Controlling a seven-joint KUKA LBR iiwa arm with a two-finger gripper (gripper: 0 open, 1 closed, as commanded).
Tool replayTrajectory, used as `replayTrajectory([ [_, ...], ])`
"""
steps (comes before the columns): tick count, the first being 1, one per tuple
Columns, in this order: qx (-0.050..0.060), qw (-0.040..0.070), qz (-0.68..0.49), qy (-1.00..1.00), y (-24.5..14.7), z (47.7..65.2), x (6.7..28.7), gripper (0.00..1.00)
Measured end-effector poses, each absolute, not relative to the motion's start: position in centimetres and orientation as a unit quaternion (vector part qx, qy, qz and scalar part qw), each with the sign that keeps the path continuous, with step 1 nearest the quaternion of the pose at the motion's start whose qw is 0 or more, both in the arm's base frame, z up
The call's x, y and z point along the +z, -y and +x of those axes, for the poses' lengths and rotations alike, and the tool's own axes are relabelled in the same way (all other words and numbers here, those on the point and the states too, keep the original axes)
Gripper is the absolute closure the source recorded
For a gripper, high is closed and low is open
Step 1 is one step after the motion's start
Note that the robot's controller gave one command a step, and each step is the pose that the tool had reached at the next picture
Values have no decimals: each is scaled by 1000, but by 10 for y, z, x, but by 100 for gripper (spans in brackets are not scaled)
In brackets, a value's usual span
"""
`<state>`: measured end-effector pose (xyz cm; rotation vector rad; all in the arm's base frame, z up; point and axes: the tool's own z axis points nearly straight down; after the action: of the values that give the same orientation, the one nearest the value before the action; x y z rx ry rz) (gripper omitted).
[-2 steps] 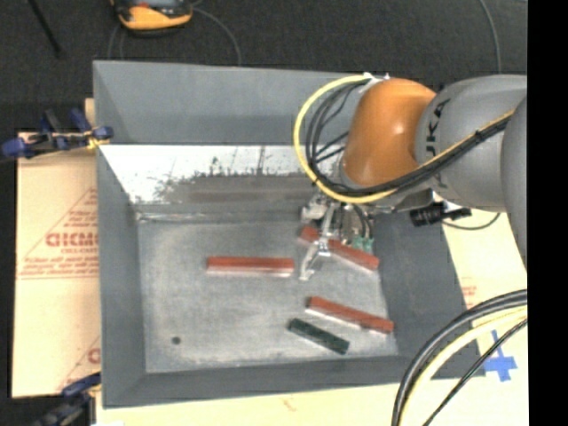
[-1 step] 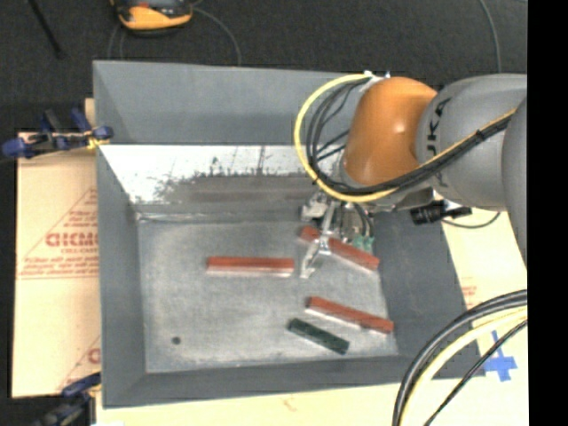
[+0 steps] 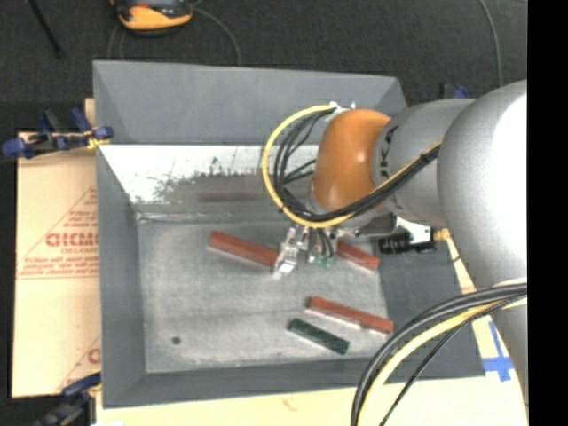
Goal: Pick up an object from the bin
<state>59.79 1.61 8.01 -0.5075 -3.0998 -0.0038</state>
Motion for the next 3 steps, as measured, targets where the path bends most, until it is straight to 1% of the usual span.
replayTrajectory([
  [1, -1, 0, -161, 987, -16, 598, 80, 100],
  [2, 0, 0, -163, 987, -10, 606, 155, 0],
  [3, -1, -5, -164, 986, -6, 615, 217, 0],
])
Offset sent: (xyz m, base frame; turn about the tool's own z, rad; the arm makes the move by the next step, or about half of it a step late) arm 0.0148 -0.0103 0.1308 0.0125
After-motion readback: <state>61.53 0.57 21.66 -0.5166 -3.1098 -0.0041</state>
